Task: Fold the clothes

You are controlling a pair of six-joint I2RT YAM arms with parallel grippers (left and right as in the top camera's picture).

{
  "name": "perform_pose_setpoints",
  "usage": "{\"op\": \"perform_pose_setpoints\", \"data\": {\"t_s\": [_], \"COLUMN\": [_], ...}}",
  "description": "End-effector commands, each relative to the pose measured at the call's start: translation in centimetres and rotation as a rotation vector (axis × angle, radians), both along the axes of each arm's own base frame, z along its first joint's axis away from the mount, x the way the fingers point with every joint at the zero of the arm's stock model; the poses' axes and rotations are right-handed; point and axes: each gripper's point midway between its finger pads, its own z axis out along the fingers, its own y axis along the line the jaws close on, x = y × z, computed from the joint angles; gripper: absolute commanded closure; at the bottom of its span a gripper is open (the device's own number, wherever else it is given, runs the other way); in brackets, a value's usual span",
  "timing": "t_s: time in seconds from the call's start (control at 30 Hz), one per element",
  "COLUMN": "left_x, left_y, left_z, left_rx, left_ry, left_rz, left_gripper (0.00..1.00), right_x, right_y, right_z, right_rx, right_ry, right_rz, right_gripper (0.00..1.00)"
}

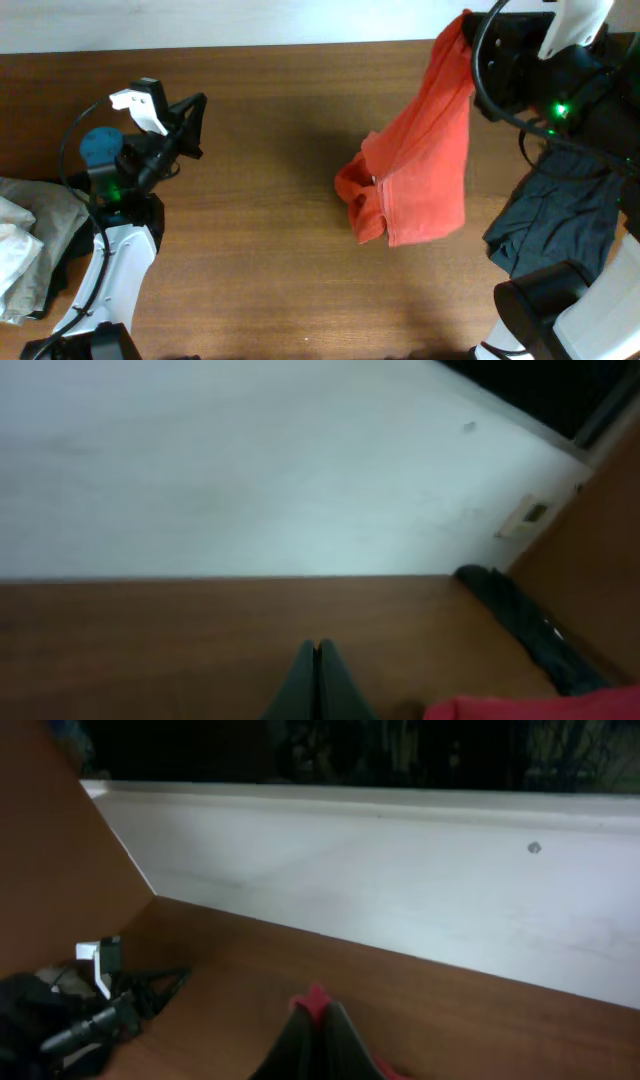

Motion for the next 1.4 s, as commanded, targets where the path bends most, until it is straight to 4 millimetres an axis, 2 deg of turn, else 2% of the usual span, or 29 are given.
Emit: {"op": "perform_pose_setpoints", "data": {"t_s": [0.0,0.03,0.07,0.1,0.13,0.17,0.2,0.23,0.37,0.47,0.57,0.6,0.63,0.67,0.7,0.73,0.77,0.8,0.83,0.87,0.9,1.0,1.07,1.13,1.2,1.23,1.27,1.3,1.37], "left_x": [0.9,1.0,1.2,1.3,1.4,1.5,1.6,1.6,1.8,2.3,2.6,2.6,2.6,2.6,2.6,2.6,2.6,2.6,2.6,2.6,2.6,2.5,2.2,1.5,0.4,-0.6,-1.8,-3.0,-6.3], "left_y": [0.3,-0.3,-1.1,-1.5,-1.8,-2.2,-2.3,-2.3,-1.7,-0.5,1.1,1.2,1.2,1.2,1.2,1.2,1.2,1.2,1.2,1.2,1.2,1.2,1.1,0.2,-3.4,-6.2,-9.5,-12.2,-16.3], "left_z": [-2.2,-3.3,-4.5,-5.2,-6.0,-6.9,-7.2,-7.3,-7.4,-7.6,-7.7,-7.7,-7.7,-7.7,-7.7,-7.7,-7.7,-7.7,-7.7,-7.7,-7.7,-7.9,-8.6,-9.7,-9.6,-9.8,-10.9,-11.6,-13.3], "left_rx": [-0.015,-0.017,-0.017,-0.017,-0.017,-0.017,-0.017,-0.017,-0.009,0.008,0.014,0.014,0.014,0.014,0.014,0.014,0.014,0.014,0.014,0.014,0.014,0.013,0.013,0.004,-0.029,-0.033,-0.018,-0.008,-0.029], "left_ry": [0.101,0.134,0.166,0.18,0.2,0.22,0.228,0.23,0.229,0.23,0.231,0.231,0.231,0.231,0.231,0.23,0.23,0.23,0.23,0.23,0.23,0.239,0.276,0.328,0.348,0.37,0.413,0.448,0.589], "left_rz": [0.088,0.076,0.058,0.051,0.044,0.036,0.033,0.033,0.068,0.148,0.207,0.21,0.21,0.21,0.21,0.21,0.209,0.21,0.209,0.209,0.209,0.207,0.203,0.158,0.001,-0.09,-0.166,-0.227,-0.332], "left_gripper": [0.99,0.99,0.99,0.99,0.99,0.99,0.99,0.99,0.99,0.99,0.99,0.99,0.99,0.99,0.99,0.99,0.99,0.99,0.99,0.99,0.99,0.99,0.99,0.99,0.99,0.99,0.94,0.94,0.94], "right_x": [1.6,3.3,5.1,5.6,6.0,5.5,4.2,2.7,-3.0,-5.9,-8.1,-8.4,-7.3,-4.9,-1.3,0.6,1.6,2.0,2.5,2.6,4.2,7.0,8.2,8.8,9.2,9.3,9.4,9.4,9.4], "right_y": [-0.4,0.9,3.9,5.5,9.6,13.3,16.6,18.9,24.8,27.5,28.6,28.3,26.7,23.8,17.3,11.7,6.0,2.0,-2.5,-5.4,-6.1,-6.5,-6.1,-5.7,-5.6,-5.6,-5.6,-5.6,-5.6], "right_z": [-1.8,-4.3,-7.6,-8.8,-10.8,-11.9,-12.0,-11.6,-8.8,-7.0,-4.5,-3.6,-2.8,-2.5,-2.4,-2.5,-2.9,-3.5,-5.1,-7.0,-10.2,-16.2,-18.9,-19.7,-19.4,-19.3,-19.2,-19.2,-19.2], "right_rx": [-0.034,-0.058,-0.095,-0.116,-0.148,-0.183,-0.19,-0.193,-0.176,-0.146,-0.065,-0.048,-0.067,-0.114,-0.165,-0.172,-0.165,-0.158,-0.134,-0.11,-0.083,-0.071,-0.132,-0.143,-0.132,-0.129,-0.128,-0.128,-0.137], "right_ry": [0.063,0.146,0.24,0.262,0.291,0.282,0.26,0.227,0.097,0.017,-0.046,-0.068,-0.093,-0.107,-0.083,-0.049,-0.009,0.032,0.117,0.215,0.374,0.602,0.664,0.679,0.66,0.655,0.652,0.652,0.649], "right_rz": [-0.059,-0.03,0.03,0.066,0.15,0.236,0.308,0.373,0.563,0.653,0.755,0.759,0.656,0.465,0.125,-0.119,-0.35,-0.487,-0.628,-0.703,-0.618,-0.572,-0.559,-0.554,-0.554,-0.553,-0.553,-0.553,-0.547], "right_gripper": [0.96,0.96,0.96,0.96,0.96,0.96,0.96,0.96,0.96,0.96,0.96,0.96,0.96,0.96,0.96,0.96,0.96,0.96,0.96,0.96,0.96,0.96,0.96,0.96,0.96,0.96,0.96,0.96,0.96]}}
